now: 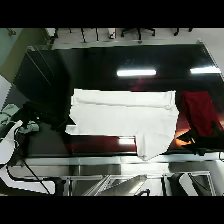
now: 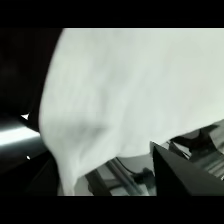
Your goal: Fold the shirts.
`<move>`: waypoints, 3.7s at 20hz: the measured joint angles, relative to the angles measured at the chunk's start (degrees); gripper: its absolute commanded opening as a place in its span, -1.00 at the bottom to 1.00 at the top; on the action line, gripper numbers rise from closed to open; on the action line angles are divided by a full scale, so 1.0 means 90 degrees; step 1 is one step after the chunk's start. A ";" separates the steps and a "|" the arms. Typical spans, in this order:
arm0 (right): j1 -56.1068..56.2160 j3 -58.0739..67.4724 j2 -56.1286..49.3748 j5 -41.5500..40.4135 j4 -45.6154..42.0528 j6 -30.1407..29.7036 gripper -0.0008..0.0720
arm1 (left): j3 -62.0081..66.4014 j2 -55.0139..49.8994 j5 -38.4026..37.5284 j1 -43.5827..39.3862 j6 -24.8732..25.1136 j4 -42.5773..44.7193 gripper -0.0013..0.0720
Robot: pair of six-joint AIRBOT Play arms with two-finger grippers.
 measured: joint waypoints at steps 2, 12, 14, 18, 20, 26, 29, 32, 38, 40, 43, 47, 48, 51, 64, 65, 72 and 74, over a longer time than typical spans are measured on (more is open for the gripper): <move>-0.0015 -0.0381 -0.0063 0.0153 0.0053 0.0005 0.51 | 0.0041 -0.0012 -0.0335 -0.0131 0.0078 -0.0061 -0.85; 0.0930 -0.1078 -0.1309 0.1056 0.1197 -0.0709 -0.61 | 0.0236 0.0005 -0.0512 -0.0406 0.0151 -0.0255 -0.92; 0.1231 -0.1083 -0.1566 0.1365 0.1445 -0.0996 -0.92 | 0.0240 0.0005 -0.0452 -0.0408 0.0151 -0.0265 -0.92; 0.1518 -0.0884 -0.1615 0.1511 0.1603 -0.1217 -0.92 | 0.0243 0.0005 -0.0185 -0.0410 -0.0080 -0.0058 -0.92; 0.1562 -0.0699 -0.1387 0.1547 0.1290 -0.1005 -0.92 | 0.0168 0.0056 0.0070 -0.0408 -0.0362 0.0393 -0.92; 0.1610 -0.0347 -0.0187 0.0942 -0.0243 0.0527 -0.92 | -0.0840 0.0913 0.0362 -0.0233 -0.1030 0.1868 -0.92; 0.1615 -0.0248 0.0177 0.0867 -0.0318 0.0682 -0.92 | -0.1212 0.1379 0.0313 0.0073 -0.1156 0.2314 -0.92; 0.1712 0.0083 0.0250 0.1098 0.0272 0.0486 -0.92 | -0.1069 0.1661 0.0318 0.0177 -0.1205 0.2353 -0.92; 0.2730 0.1576 -0.0704 0.2295 0.0911 0.0328 -0.92 | 0.0495 0.1426 0.0267 -0.0282 -0.1268 0.2110 -0.92; 0.3077 0.2220 -0.1379 0.2606 0.0988 0.0313 -0.92 | 0.1141 0.1027 0.0318 -0.0440 -0.1311 0.2098 -0.92; 0.3422 0.3045 -0.2395 0.2956 0.1047 0.0270 -0.92 | 0.1970 0.0340 0.0367 -0.0588 -0.1396 0.2064 -0.92; 0.3623 0.3781 -0.3485 0.3181 0.1081 0.0221 -0.92 | 0.2812 -0.0595 0.0461 -0.0656 -0.1481 0.2021 -0.92; 0.3643 0.3874 -0.3667 0.3208 0.1081 0.0192 -0.92 | 0.2968 -0.0799 0.0498 -0.0661 -0.1503 0.2021 -0.92; 0.3672 0.4027 -0.3993 0.3262 0.1090 0.0046 -0.91 | 0.3325 -0.1265 0.0646 -0.0673 -0.1525 0.2016 -0.92; 0.3162 0.4874 -0.4291 0.1525 0.0092 -0.0457 0.96 | 0.4928 -0.1571 0.2149 -0.0678 -0.1775 0.1994 0.97; 0.3143 0.4894 -0.4362 0.1433 -0.0015 -0.0478 0.96 | 0.5085 -0.1571 0.2290 -0.0678 -0.1819 0.1994 0.97; 0.3094 0.4937 -0.4872 0.1171 -0.0316 -0.0551 0.96 | 0.5911 -0.1571 0.2941 -0.0753 -0.2176 0.1989 0.97; 0.3087 0.4949 -0.4991 0.1132 -0.0318 -0.0563 0.96 | 0.5994 -0.1566 0.2977 -0.0845 -0.2200 0.1887 0.96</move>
